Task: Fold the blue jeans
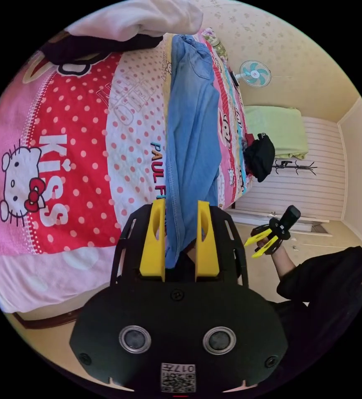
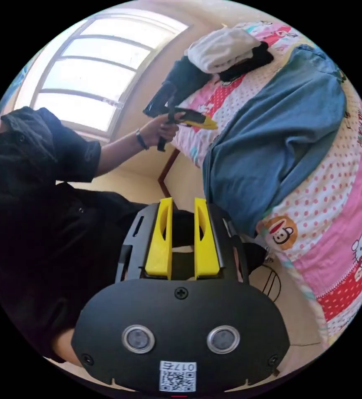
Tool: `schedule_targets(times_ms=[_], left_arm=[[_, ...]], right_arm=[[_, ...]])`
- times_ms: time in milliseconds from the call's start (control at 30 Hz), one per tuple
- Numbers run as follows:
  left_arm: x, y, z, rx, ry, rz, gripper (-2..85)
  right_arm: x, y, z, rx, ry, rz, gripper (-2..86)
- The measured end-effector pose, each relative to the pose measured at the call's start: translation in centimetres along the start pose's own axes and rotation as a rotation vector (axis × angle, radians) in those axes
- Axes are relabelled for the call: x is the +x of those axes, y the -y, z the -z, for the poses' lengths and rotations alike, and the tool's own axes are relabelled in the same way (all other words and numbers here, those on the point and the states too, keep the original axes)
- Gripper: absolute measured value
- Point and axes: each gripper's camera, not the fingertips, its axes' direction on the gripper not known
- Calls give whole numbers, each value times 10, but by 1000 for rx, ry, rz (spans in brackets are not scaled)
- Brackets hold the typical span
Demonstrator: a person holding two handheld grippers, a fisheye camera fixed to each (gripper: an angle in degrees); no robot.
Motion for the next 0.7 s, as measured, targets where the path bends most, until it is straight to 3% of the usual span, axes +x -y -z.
schedule_targets(times_ms=[100,300,500,600,700], left_arm=[[0,9,-14,-11,33,5,114],[1,24,-23,-71,84,33,98],[3,32,-29,-124,-66,-21,14],[15,34,-14,-115,-162,-122,2],[1,34,-10,-104,-185,-100,-2]], right_arm=[[34,29,-16,71,-109,-66,107],[43,60,-62,-119,-370,-93,81],[38,33,-12,-25,-89,-146,15],[35,13,30,41,-106,-196,9],[50,0,16,-75,-221,-244,9]])
